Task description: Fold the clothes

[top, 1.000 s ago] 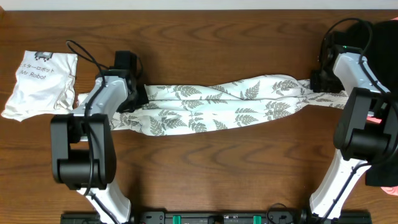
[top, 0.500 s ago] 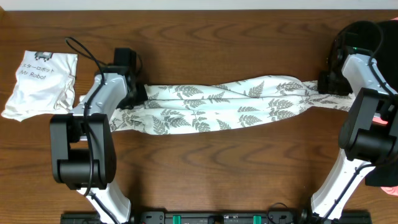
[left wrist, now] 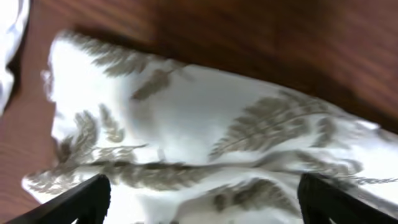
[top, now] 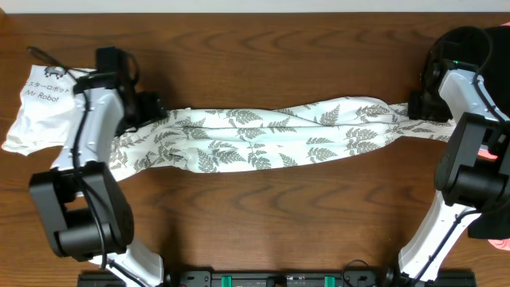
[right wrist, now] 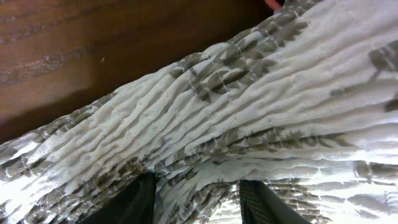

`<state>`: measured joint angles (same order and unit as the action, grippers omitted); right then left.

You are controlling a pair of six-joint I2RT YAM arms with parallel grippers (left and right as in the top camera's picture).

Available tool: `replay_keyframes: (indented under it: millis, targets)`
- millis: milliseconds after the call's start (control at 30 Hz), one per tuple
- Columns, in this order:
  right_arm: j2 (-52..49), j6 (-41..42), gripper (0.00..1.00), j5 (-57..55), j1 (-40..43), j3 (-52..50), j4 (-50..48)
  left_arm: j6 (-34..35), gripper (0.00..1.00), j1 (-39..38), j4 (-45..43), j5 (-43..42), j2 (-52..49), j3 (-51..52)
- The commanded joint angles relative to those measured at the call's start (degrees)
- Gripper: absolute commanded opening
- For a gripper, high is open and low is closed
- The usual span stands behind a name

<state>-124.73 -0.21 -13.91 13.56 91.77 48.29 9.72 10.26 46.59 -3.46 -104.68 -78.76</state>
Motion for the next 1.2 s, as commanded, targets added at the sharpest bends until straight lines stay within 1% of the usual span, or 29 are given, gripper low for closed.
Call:
replay_keyframes:
  millis: [0, 200, 800, 933, 1100, 1167]
  targets:
    - [1.2, 1.0, 0.43, -0.6, 0.9, 0.3, -0.8, -6.0, 1.0, 3.0, 1.4, -3.9, -1.1, 0.9]
    - [1.2, 1.0, 0.43, 1.6, 0.9, 0.3, -1.4, -12.5, 0.98, 5.1, 2.4, -3.8, -1.6, 1.6]
    - [0.9, 1.0, 0.42, 3.9, 0.9, 0.3, -2.2, -12.7, 0.98, 7.2, 1.7, -3.9, -10.6, 2.1]
    - [0.9, 1.0, 0.43, 4.8, 0.9, -0.1, -2.7, -12.7, 0.98, 7.1, 1.6, -8.8, -13.4, 2.1]
    - [0.9, 1.0, 0.43, 5.2, 0.9, -0.9, -3.5, -13.0, 0.98, 7.1, 0.2, -18.3, -16.0, 2.1]
    - [0.9, 1.0, 0.42, 5.2, 0.9, -1.6, -4.1, -14.4, 0.98, 7.1, -0.2, -22.5, -16.0, 2.0]
